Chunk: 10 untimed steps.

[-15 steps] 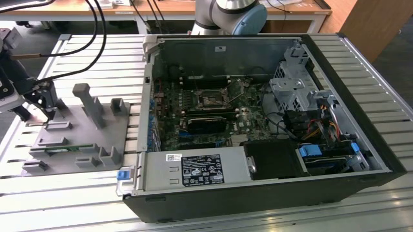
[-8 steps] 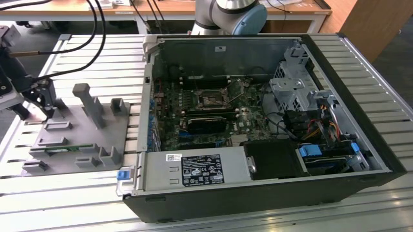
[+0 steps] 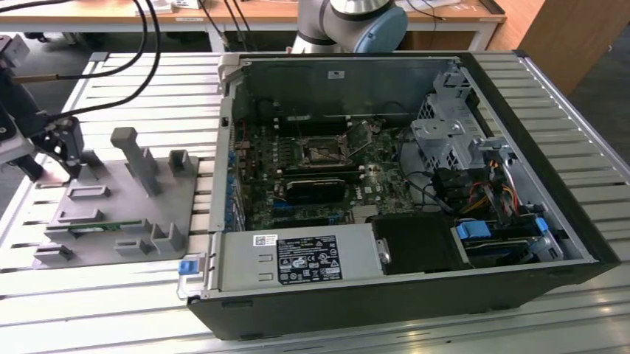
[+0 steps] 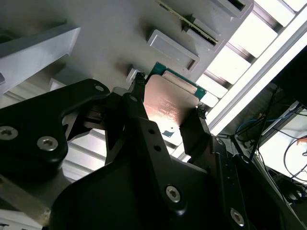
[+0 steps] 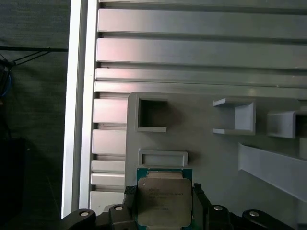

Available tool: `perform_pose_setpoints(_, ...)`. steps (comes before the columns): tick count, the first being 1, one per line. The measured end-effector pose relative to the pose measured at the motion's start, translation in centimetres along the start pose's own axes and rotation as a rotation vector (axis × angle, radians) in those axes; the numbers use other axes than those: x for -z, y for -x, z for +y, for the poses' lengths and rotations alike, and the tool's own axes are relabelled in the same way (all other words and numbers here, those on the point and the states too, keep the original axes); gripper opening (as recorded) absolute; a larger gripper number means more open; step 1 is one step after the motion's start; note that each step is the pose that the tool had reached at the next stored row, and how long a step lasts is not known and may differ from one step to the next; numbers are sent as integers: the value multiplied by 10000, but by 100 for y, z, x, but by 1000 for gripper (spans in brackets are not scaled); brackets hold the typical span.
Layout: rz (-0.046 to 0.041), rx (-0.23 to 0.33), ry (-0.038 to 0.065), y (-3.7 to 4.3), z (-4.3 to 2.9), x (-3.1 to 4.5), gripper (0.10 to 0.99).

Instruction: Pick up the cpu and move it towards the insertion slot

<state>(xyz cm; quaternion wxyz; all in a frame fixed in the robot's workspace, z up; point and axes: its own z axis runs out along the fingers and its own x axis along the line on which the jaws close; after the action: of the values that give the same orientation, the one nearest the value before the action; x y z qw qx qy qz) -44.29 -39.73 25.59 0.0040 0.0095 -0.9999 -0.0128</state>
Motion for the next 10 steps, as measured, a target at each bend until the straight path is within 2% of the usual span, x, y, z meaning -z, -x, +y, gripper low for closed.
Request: perform_pose_setpoints(10, 1, 0, 0, 0, 4, 61, 541)
